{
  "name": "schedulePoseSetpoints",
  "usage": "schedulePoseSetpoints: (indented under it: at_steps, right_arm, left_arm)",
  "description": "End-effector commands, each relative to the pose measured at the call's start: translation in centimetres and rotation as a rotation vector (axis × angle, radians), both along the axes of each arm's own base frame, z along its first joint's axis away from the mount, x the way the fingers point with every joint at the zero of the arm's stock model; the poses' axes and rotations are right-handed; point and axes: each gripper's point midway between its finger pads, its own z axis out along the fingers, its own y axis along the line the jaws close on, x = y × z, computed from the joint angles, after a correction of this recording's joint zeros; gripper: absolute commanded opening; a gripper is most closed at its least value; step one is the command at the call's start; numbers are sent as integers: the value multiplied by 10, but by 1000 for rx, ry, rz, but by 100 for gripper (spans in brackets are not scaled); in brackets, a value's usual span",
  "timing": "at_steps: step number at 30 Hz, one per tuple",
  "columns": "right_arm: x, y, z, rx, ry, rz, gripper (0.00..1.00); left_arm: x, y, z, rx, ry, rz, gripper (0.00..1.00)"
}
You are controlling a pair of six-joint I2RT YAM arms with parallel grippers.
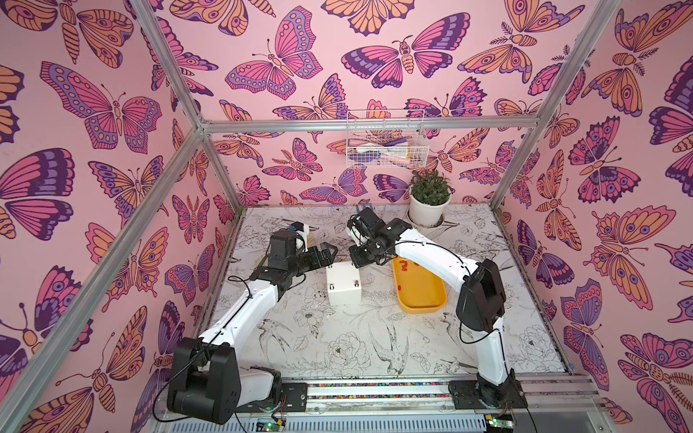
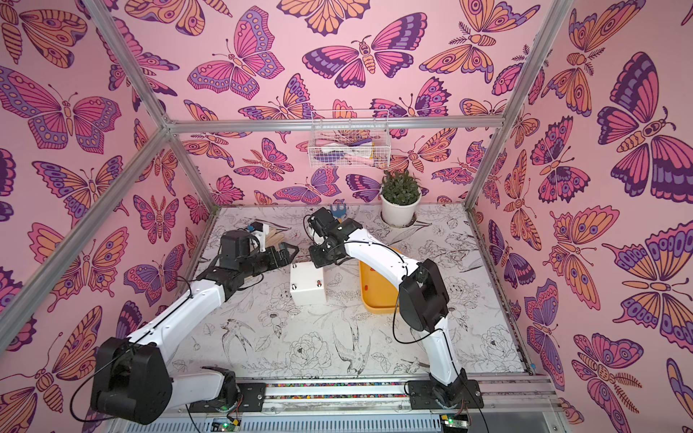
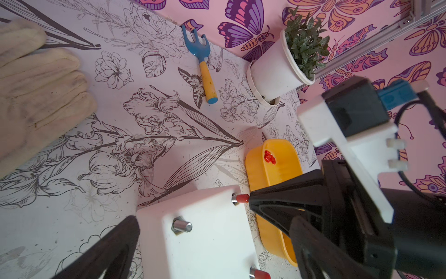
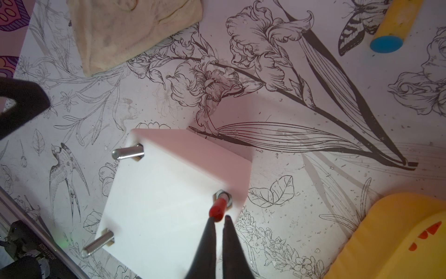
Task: Cover the protruding screws with screw protection sleeves
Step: Adjust the screw protection sleeve in the storage box.
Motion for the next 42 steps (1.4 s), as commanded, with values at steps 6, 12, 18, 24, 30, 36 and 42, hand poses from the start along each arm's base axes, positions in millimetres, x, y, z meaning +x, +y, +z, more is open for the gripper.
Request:
schedulePoseSetpoints:
  at_steps: [6, 12, 18, 24, 30, 36, 42]
  right_arm:
    - [-1, -38, 28, -15, -64, -74, 12]
    - [-1, -76, 32, -15, -82, -138, 14]
    - [3, -119, 23, -27, -72, -216, 16]
    - [6, -154, 8, -54, -53, -283, 17]
    - [5, -171, -11, -98, -34, -313, 18]
    - [4, -184, -32, -126, -17, -352, 20]
    - [4, -193, -47, -154, -10, -376, 21]
  left_arm:
    - [8, 2, 13, -22, -12, 20, 100]
    - [9, -3, 8, -9, 15, 21, 100]
    - [7, -18, 5, 55, 25, -1, 100]
    - [4, -37, -2, 133, 33, -39, 100]
    - [0, -55, -5, 188, 23, -82, 100]
    - [-5, -67, -7, 223, 16, -112, 100]
    - [-9, -71, -5, 238, 2, -122, 100]
